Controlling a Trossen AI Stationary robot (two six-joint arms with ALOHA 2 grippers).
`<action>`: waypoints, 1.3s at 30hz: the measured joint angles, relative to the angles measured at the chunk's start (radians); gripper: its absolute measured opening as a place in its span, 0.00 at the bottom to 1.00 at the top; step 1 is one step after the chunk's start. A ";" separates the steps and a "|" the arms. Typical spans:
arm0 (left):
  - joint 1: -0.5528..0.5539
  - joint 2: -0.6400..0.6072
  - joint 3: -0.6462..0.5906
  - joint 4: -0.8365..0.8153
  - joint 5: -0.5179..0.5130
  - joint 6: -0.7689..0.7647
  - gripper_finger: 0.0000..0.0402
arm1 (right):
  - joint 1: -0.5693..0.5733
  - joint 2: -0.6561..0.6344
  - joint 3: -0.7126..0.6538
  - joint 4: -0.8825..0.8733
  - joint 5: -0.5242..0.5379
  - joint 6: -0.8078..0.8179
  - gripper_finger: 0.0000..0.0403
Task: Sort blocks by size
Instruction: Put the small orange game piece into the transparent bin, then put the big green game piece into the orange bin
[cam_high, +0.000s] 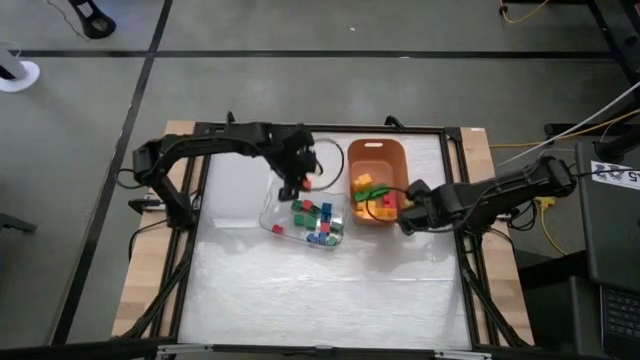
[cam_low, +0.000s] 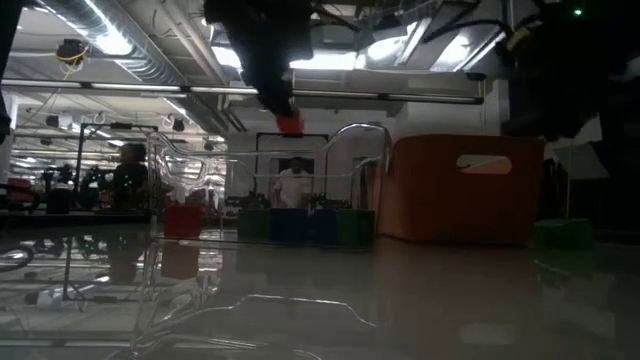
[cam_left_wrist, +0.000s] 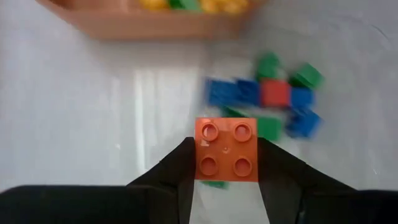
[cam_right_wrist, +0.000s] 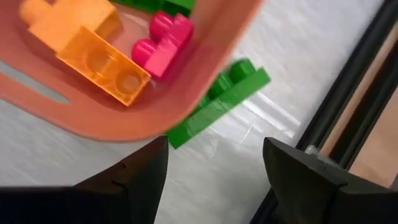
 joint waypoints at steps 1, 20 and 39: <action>-0.019 0.000 0.000 -0.025 0.006 -0.002 0.32 | 0.015 0.000 -0.012 0.002 -0.004 0.037 0.64; -0.291 0.003 -0.141 0.067 -0.194 -0.003 0.44 | 0.177 0.000 -0.281 0.343 0.028 0.362 0.64; -0.311 0.003 -0.142 0.058 -0.251 -0.062 0.56 | 0.175 0.131 -0.352 0.428 0.152 0.500 0.64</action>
